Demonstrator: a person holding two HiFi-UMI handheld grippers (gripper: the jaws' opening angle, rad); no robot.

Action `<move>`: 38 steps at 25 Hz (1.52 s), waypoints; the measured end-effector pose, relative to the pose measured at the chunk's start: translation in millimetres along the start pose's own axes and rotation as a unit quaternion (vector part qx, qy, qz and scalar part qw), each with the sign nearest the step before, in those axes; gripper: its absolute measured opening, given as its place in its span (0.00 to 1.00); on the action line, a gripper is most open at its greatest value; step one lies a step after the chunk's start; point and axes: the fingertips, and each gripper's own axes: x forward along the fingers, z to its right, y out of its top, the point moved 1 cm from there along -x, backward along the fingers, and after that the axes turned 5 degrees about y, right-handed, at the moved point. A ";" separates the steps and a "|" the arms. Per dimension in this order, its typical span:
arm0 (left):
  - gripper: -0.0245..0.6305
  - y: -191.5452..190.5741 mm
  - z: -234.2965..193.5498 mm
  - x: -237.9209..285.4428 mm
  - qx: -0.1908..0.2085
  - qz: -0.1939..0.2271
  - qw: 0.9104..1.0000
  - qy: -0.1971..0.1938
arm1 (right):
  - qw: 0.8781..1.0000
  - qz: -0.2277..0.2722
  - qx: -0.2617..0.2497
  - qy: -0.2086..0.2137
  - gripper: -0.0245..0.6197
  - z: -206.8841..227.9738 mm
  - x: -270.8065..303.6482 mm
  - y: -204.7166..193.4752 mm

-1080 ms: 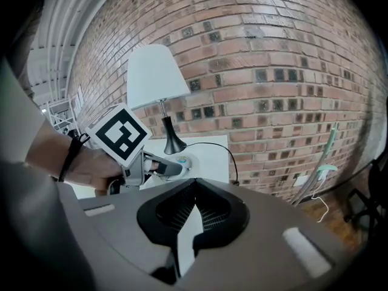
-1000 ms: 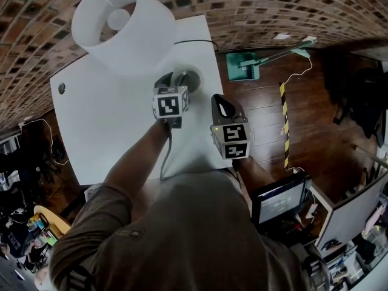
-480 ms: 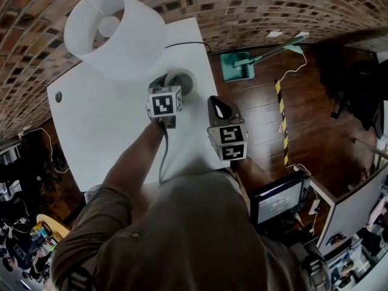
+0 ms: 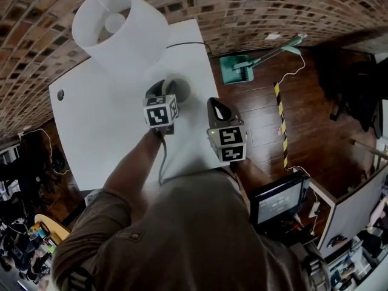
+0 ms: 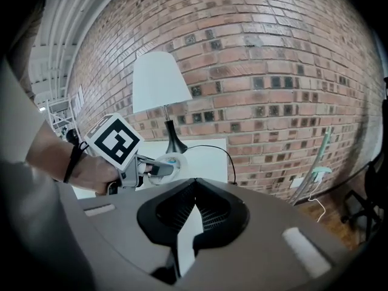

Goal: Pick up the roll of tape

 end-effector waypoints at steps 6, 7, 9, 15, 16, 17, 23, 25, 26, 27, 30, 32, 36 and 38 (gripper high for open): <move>0.23 0.4 -5.7 -32.7 -0.003 0.049 0.999 0.008 | 1.000 0.009 -0.012 0.011 0.05 -12.1 -6.2 2.9; 0.23 1.0 -7.0 -39.3 -0.005 0.056 0.998 0.009 | 1.000 0.011 -0.015 0.014 0.06 -14.4 -7.4 4.1; 0.23 2.6 -10.1 -52.5 -0.011 0.070 0.997 0.013 | 0.999 0.016 -0.022 0.021 0.05 -19.1 -8.3 7.0; 0.23 7.2 -21.0 -104.3 -0.031 0.112 0.993 0.023 | 0.998 0.035 -0.042 0.044 0.06 -42.6 -17.0 19.9; 0.23 10.1 -24.9 -112.9 -0.035 0.123 0.991 0.027 | 0.997 0.041 -0.048 0.051 0.05 -46.9 -16.6 25.1; 0.23 12.6 -28.9 -121.6 -0.039 0.133 0.990 0.031 | 0.996 0.047 -0.054 0.057 0.06 -51.4 -16.4 29.9; 0.23 18.8 -46.8 -181.3 -0.062 0.183 0.980 0.048 | 0.990 0.082 -0.080 0.084 0.05 -85.8 -30.8 53.5; 0.23 23.7 -54.1 -200.8 -0.070 0.205 0.975 0.055 | 0.986 0.098 -0.092 0.096 0.05 -99.0 -34.1 65.8; 0.23 25.4 -57.7 -210.8 -0.074 0.215 0.972 0.058 | 0.985 0.105 -0.096 0.101 0.05 -105.6 -36.5 71.0; 0.23 27.2 -61.1 -220.8 -0.077 0.224 0.970 0.060 | 0.983 0.111 -0.099 0.106 0.05 -112.0 -39.2 75.7; 0.23 32.8 -71.8 -248.4 -0.085 0.250 0.962 0.067 | 0.978 0.130 -0.112 0.117 0.06 -129.3 -46.4 89.6; 0.23 34.2 -80.4 -264.5 -0.090 0.264 0.958 0.072 | 0.975 0.140 -0.121 0.124 0.06 -140.0 -49.5 98.7; 0.23 30.7 -95.3 -290.3 -0.100 0.280 0.951 0.082 | 0.970 0.158 -0.131 0.133 0.06 -157.0 -56.8 111.8; 0.23 28.9 -100.5 -300.5 -0.104 0.286 0.949 0.084 | 0.968 0.166 -0.134 0.134 0.06 -163.6 -60.7 117.2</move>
